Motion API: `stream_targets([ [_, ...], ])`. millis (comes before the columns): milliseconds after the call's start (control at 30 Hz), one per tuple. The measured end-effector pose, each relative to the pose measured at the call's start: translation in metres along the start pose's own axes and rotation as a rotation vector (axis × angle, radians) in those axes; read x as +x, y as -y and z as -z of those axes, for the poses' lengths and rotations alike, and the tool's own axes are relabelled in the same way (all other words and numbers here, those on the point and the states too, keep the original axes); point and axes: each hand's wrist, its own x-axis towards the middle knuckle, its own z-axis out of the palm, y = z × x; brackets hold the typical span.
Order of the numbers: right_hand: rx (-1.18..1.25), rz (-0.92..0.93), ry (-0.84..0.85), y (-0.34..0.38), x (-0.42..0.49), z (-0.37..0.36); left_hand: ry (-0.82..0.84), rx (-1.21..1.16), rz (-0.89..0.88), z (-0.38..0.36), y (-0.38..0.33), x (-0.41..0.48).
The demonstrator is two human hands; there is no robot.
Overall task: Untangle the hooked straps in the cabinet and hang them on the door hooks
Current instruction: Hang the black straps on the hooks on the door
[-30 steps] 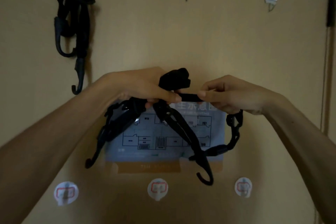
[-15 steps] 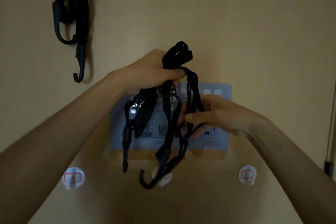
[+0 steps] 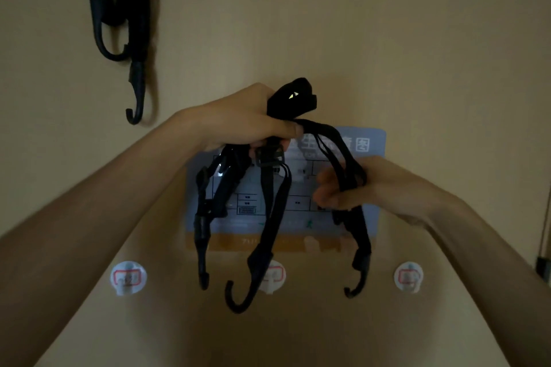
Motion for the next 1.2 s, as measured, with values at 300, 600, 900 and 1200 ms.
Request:
stream_targets([
  [300,0.471,0.055,-0.096,0.05,0.023,0.027,0.002,0.073,-0.046,0.018,-0.016,0.018],
  [600,-0.29,0.338,-0.455,0.09,0.047,0.077,-0.19,0.191,-0.137,0.072,-0.042,0.055],
  [900,-0.703,0.682,-0.968,0.148,0.122,0.13,-0.608,0.343,-0.298,0.122,-0.085,0.121],
  [1200,-0.815,0.6,-1.034,0.163,0.165,0.147,-0.779,0.483,-0.178,0.136,-0.104,0.162],
])
